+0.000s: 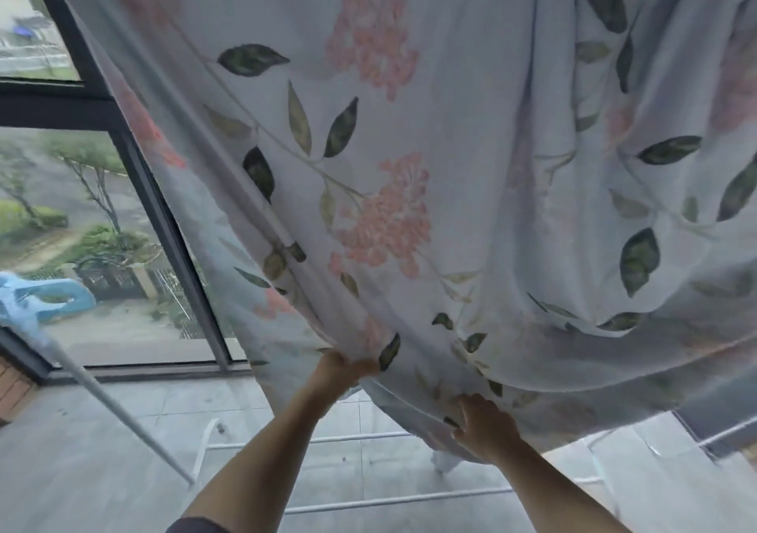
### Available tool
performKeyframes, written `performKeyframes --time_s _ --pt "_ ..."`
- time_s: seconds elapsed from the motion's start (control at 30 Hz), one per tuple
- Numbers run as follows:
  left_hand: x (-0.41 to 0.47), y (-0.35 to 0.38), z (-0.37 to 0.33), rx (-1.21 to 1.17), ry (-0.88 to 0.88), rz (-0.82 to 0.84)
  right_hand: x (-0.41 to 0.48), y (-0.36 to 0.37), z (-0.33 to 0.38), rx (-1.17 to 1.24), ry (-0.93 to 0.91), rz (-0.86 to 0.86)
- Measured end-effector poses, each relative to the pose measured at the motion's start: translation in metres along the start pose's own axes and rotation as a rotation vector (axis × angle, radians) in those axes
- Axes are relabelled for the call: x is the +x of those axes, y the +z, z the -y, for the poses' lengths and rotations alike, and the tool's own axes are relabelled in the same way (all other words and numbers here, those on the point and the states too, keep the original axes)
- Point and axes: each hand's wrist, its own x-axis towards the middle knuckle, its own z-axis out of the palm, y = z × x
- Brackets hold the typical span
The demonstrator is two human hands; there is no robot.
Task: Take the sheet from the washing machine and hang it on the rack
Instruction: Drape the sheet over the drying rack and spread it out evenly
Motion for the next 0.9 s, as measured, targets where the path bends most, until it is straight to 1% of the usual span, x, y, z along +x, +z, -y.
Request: performKeyframes --time_s 0.07,0.13,0.17,0.23,0.27,0.33,0.37,0.4,0.47,0.57,0.6,0.63,0.67,0.7,0.73,0.77,0.83,0.87,0.9 --pt "0.005 0.018 0.021 0.046 -0.036 0.079 0.002 0.010 -0.011 -0.052 0.034 -0.021" --pt "0.012 0.034 0.042 0.103 -0.049 0.123 0.001 0.017 -0.017 -0.106 0.059 -0.123" --pt "0.016 0.042 0.051 0.114 -0.041 0.140 0.003 0.021 -0.022 -0.116 0.071 -0.134" --pt "0.022 0.052 0.068 0.151 -0.021 0.122 0.012 0.036 -0.036 -0.058 0.048 -0.257" --pt "0.024 0.054 0.076 0.143 -0.005 0.094 0.017 0.042 -0.041 -0.018 0.049 -0.284" --pt "0.013 0.057 0.076 0.099 0.006 -0.010 0.015 0.042 -0.042 -0.025 0.032 -0.291" --pt "0.008 0.056 0.072 0.089 -0.002 -0.094 0.014 0.042 -0.046 -0.047 -0.008 -0.275" --pt "0.000 0.056 0.065 0.070 -0.007 -0.204 0.011 0.038 -0.048 -0.042 -0.013 -0.216" --pt "-0.010 0.043 0.049 -0.020 -0.002 -0.413 0.008 0.035 -0.053 -0.058 -0.004 -0.209" --pt "-0.029 0.007 0.022 -0.161 0.095 -0.624 0.005 0.034 -0.062 -0.028 -0.070 -0.202" --pt "-0.037 -0.003 0.017 -0.215 0.093 -0.694 0.003 0.030 -0.063 0.015 -0.063 -0.194" --pt "-0.046 -0.012 0.011 -0.251 0.095 -0.747 -0.001 0.024 -0.064 0.012 -0.100 -0.169" --pt "-0.052 -0.020 0.006 -0.266 0.077 -0.792 -0.002 0.020 -0.065 0.043 -0.123 -0.190" --pt "-0.060 -0.024 0.003 -0.272 0.067 -0.825 -0.005 0.020 -0.066 0.169 -0.098 -0.216" --pt "-0.067 -0.026 0.002 -0.284 0.056 -0.836 -0.004 0.021 -0.068 0.298 -0.060 -0.216" --pt "-0.073 -0.025 0.001 -0.314 0.061 -0.826 -0.005 0.018 -0.068 0.360 -0.031 -0.197" --pt "-0.086 -0.019 0.004 -0.343 0.080 -0.805 -0.013 0.009 -0.067 0.340 -0.043 -0.169" --pt "-0.091 -0.015 0.007 -0.345 0.081 -0.792 -0.016 0.003 -0.065 0.305 -0.052 -0.228" --pt "-0.095 -0.012 0.010 -0.352 0.076 -0.775 -0.022 -0.007 -0.061 0.269 -0.116 -0.296"
